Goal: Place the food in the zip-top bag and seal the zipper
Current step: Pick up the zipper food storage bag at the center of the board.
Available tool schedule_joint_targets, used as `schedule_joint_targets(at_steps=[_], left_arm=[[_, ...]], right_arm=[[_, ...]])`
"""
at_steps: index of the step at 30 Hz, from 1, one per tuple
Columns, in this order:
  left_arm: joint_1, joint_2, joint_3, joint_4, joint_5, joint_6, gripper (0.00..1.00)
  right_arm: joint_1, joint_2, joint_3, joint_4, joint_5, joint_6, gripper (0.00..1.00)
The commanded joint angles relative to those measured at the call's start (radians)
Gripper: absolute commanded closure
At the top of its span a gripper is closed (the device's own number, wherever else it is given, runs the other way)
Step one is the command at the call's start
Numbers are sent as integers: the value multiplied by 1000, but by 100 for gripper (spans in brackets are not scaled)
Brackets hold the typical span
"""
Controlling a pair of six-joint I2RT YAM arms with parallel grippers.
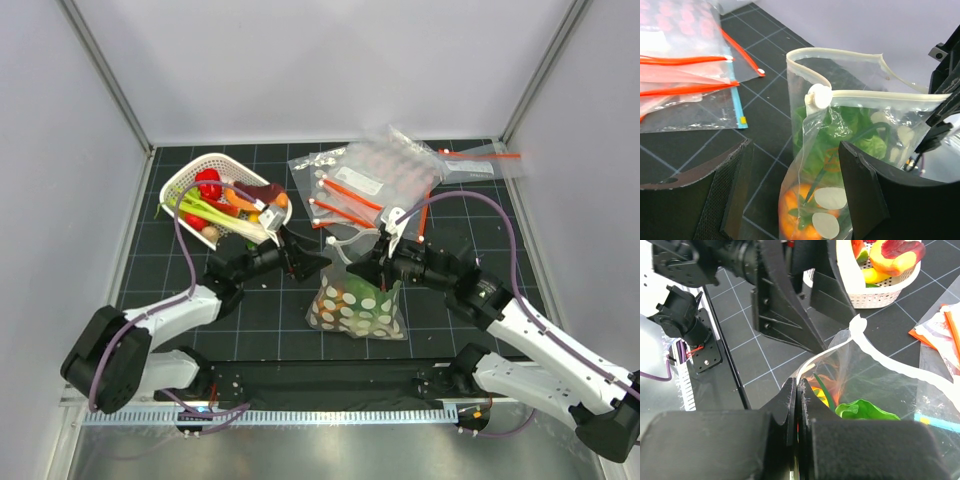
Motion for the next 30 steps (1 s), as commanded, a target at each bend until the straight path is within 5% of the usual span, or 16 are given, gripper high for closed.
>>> schedule_joint_targets(at_steps=[1,8,21,27,30], left_arm=[[19,55,39,182,119,-89,28],[57,176,62,465,279,-327,32],[52,247,95,557,328,-410,100],[51,203,79,539,325,-386,100],[48,151,69,465,327,-334,100]], right_arm=[[10,-21,5,54,-1,-19,99],[15,-14,7,54,6,-20,99],[20,-9,10,51,18,-22,99],[23,-12,11,44,33,-22,99],[21,-26,10,42,44,-23,84]])
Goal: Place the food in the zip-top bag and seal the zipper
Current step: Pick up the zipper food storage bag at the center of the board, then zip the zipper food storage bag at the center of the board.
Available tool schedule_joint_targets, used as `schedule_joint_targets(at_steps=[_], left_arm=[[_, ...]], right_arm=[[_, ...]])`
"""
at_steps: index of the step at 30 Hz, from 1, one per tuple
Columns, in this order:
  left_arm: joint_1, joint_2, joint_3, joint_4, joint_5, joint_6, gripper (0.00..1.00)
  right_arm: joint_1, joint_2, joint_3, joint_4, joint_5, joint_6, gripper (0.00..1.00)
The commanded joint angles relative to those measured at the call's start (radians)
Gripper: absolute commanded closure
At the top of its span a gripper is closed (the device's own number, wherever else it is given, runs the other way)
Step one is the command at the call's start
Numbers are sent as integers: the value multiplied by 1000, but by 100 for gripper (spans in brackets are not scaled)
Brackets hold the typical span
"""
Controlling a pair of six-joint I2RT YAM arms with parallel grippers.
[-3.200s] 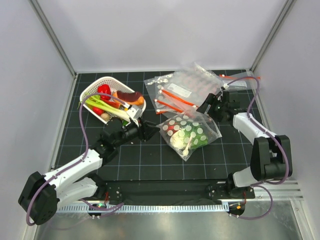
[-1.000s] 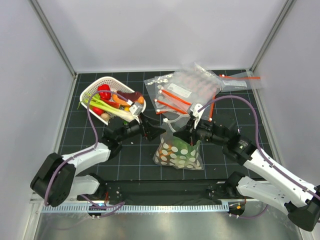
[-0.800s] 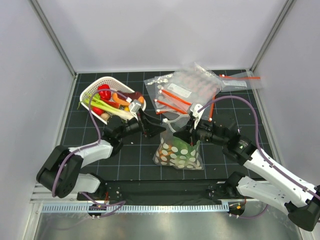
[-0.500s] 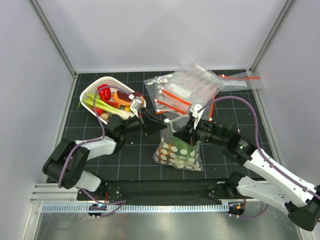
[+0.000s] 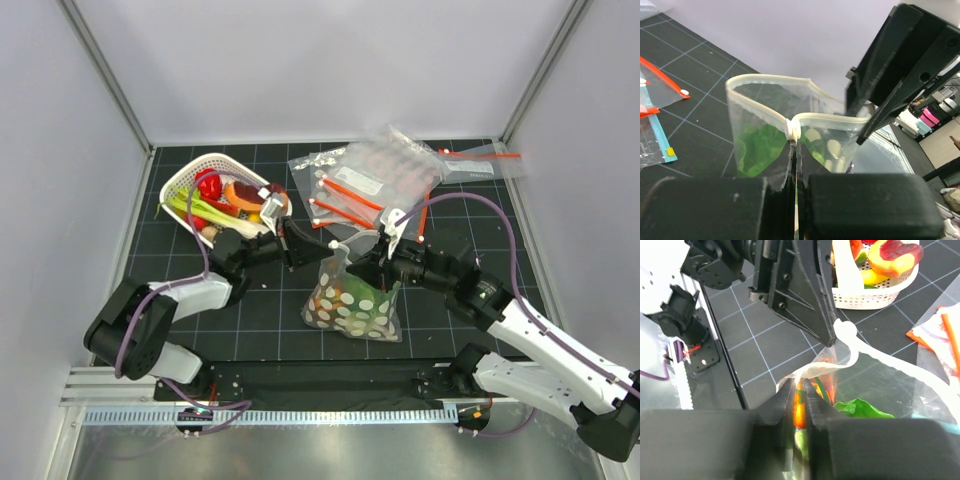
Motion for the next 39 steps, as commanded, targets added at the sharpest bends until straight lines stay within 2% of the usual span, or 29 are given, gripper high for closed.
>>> schedule_joint_targets(at_steps=[1,3,4,6,10,13,17,20,22,23,27,31,39], left_arm=[[-9,-98,6,-52,18,79,100],[-32,-159,11,-133,10,171,100],[-45,-184,19,-257,-7,220,100],[-102,-247,51,-462,-33,365,100],[-159,-314,65,-612,-99,473,100],[-168,-365,53,-666,-122,512,100],[-191,-404,36,-678,-149,549,100],[-205,-423,39,-695,-153,564,100],[-217,-433,42,-712,-151,575,100],[-233,-446,46,-724,-153,597,100],[-280,-480,62,-812,-189,662,100],[-300,-505,59,-832,-202,679,100],[-320,-540,59,-875,-209,702,100]], right_arm=[[5,-27,9,41,39,-11,70],[5,-46,6,46,53,-10,63],[5,-50,5,47,69,-10,58],[5,-69,-1,56,83,-10,56],[5,-113,-14,84,99,-11,52],[5,-153,-40,147,88,-13,52],[5,-202,-129,320,41,-77,52],[6,-182,-124,294,-36,-125,48],[5,-150,-95,270,-87,-145,41],[5,-120,-83,235,-94,-146,34],[5,-59,-24,194,-108,-174,34],[6,-55,-26,194,-142,-201,38],[5,-46,0,115,-252,-226,38]])
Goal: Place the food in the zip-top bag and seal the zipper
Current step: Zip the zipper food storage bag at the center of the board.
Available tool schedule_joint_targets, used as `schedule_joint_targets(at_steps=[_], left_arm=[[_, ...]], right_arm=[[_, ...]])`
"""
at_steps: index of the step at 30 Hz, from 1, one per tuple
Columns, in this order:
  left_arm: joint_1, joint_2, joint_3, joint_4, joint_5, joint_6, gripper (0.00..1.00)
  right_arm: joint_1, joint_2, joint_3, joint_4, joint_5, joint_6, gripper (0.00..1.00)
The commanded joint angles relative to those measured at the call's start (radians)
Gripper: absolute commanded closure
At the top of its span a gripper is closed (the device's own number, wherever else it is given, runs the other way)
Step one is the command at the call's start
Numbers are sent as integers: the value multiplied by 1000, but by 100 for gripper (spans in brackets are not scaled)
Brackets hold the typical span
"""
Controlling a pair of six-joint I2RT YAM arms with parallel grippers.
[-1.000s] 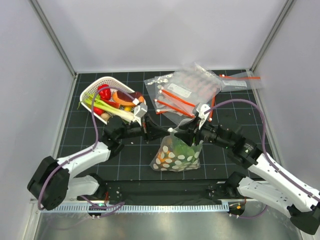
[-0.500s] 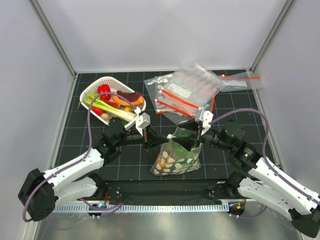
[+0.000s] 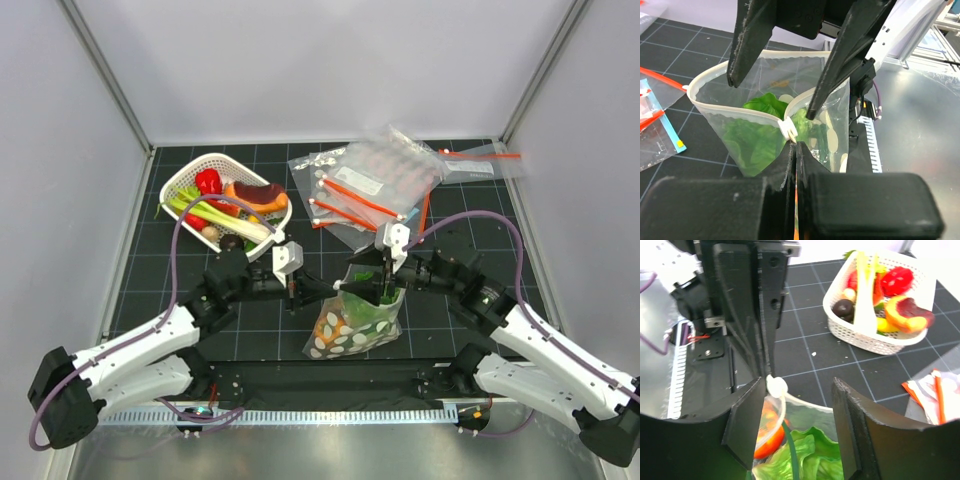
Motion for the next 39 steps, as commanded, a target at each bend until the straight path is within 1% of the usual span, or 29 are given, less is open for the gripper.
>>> schedule_joint_targets(at_steps=[1,8,10,11,12,15,16,18,19,21,22,23,30,39], left_arm=[[-11,-27,25,-16,-8,37,100],[-34,-31,38,-50,-14,61,100],[-40,-31,38,-53,-14,64,100],[-41,-28,39,-56,-14,66,100],[-43,-28,42,-59,-15,69,100],[-45,-33,42,-65,-20,72,100],[-46,-33,42,-67,-21,74,100],[-49,-40,42,-72,-26,75,100],[-48,-42,42,-72,-34,75,100],[-48,-53,39,-75,-40,78,100],[-49,-57,38,-76,-55,78,100],[-48,-60,36,-76,-58,77,100],[-51,-68,33,-79,-83,75,100],[-51,-70,33,-84,-90,74,99]], right_arm=[[6,-1,41,-7,-85,-29,37],[6,69,55,-13,-133,-57,35],[6,89,58,-19,-139,-68,36],[6,94,63,-22,-145,-71,39],[6,100,67,-30,-160,-78,46],[6,109,78,-52,-177,-83,53],[6,109,77,-53,-177,-85,61],[8,108,75,-58,-177,-85,69],[8,103,74,-61,-177,-88,77],[11,97,69,-61,-176,-88,87],[12,94,64,-62,-177,-89,96],[17,91,61,-61,-177,-89,99],[55,52,43,-58,-128,-86,99],[66,25,29,-64,-107,-81,99]])
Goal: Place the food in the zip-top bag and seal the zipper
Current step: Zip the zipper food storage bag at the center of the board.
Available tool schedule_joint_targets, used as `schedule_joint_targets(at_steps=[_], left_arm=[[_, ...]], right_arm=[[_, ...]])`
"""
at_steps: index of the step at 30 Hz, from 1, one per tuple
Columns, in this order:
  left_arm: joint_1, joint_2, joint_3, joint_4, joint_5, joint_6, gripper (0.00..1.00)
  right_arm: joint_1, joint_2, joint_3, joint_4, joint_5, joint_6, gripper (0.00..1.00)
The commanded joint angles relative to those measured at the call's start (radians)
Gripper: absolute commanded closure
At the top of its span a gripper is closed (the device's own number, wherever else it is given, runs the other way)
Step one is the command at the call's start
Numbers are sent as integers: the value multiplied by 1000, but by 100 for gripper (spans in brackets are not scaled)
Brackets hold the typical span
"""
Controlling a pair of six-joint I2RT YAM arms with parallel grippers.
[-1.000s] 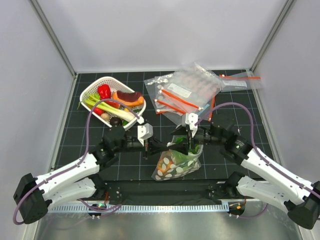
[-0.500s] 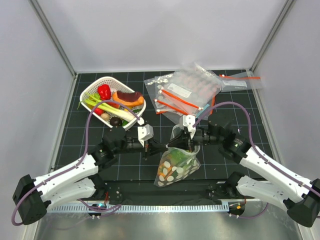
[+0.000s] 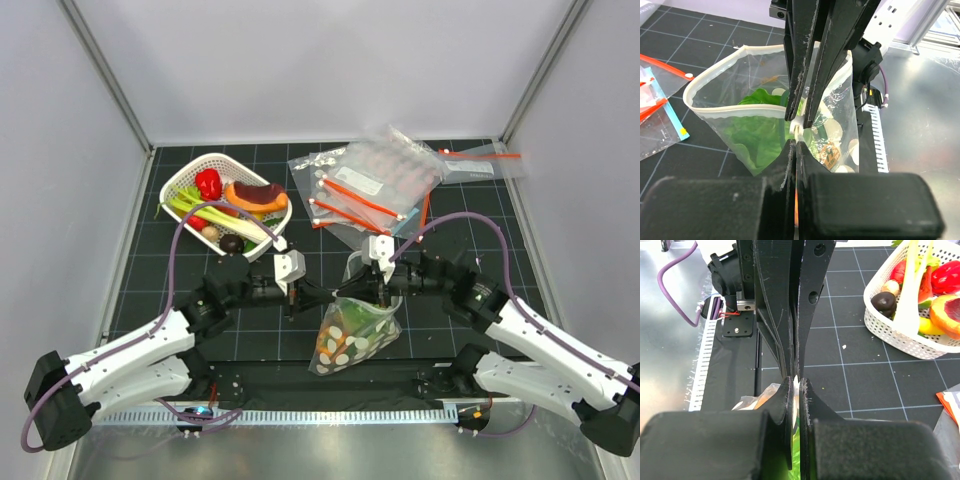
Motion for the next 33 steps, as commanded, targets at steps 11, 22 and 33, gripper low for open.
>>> schedule_joint_targets(at_steps=[11,22,33], left_arm=[[-37,6,26,34,-41,26,61],[-83,101,55,40,-88,42,59],[-83,55,92,-27,-95,53,100]], right_arm=[[21,-57,-22,45,55,-1,99],[22,-84,-36,70,49,5,99],[25,-123,-66,123,60,27,64]])
